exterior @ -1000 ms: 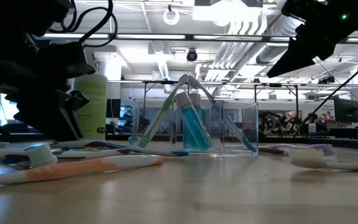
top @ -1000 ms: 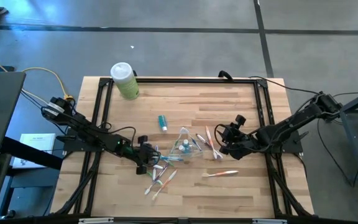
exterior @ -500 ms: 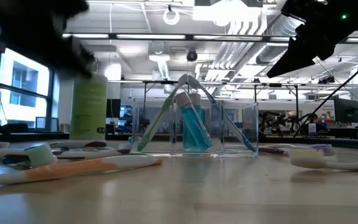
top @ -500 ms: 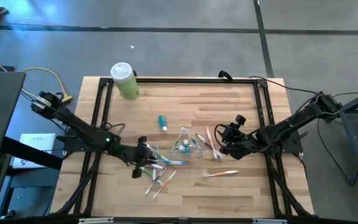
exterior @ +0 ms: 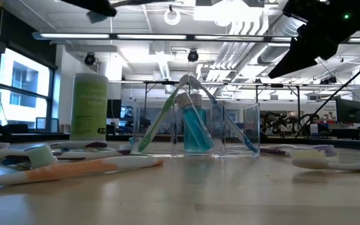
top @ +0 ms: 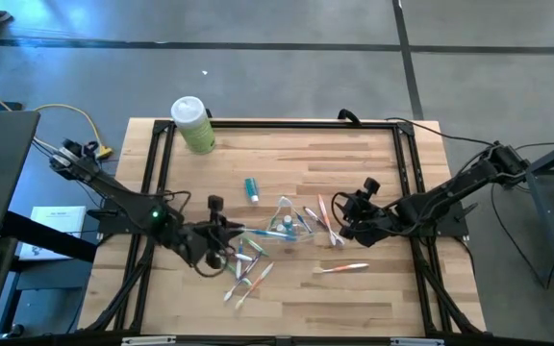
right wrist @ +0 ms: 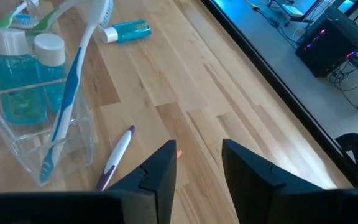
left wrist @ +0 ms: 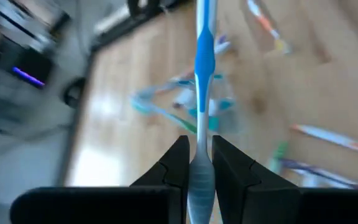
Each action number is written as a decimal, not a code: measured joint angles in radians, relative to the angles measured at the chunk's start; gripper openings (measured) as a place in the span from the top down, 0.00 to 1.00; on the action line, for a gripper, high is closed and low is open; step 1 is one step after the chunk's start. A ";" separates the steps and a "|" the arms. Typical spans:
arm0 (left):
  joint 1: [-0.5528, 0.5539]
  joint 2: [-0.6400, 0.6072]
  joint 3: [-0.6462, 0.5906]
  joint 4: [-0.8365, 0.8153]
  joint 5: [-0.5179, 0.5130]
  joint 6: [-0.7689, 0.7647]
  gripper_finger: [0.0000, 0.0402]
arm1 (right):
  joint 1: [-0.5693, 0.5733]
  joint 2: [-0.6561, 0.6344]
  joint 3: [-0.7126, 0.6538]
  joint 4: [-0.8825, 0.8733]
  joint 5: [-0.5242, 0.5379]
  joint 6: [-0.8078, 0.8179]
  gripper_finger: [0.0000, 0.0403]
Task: Pick & Place toothbrushing station
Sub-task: Put the right blue toothbrush into the transparent organizer
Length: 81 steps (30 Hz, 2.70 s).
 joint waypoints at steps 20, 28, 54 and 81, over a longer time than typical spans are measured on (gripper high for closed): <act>-0.142 0.283 0.011 0.162 -0.738 0.926 0.90 | 0.000 0.089 0.000 0.029 0.010 -0.023 0.70; -0.258 0.263 0.013 0.088 -0.779 0.818 0.90 | -0.001 0.089 0.000 0.042 0.009 -0.031 0.70; -0.152 0.124 0.010 -0.398 -0.503 0.647 0.90 | -0.028 0.088 0.000 0.192 -0.001 -0.084 0.70; 0.007 0.203 0.010 -0.283 -0.369 0.865 0.85 | -0.119 0.088 0.000 0.290 -0.074 -0.148 0.70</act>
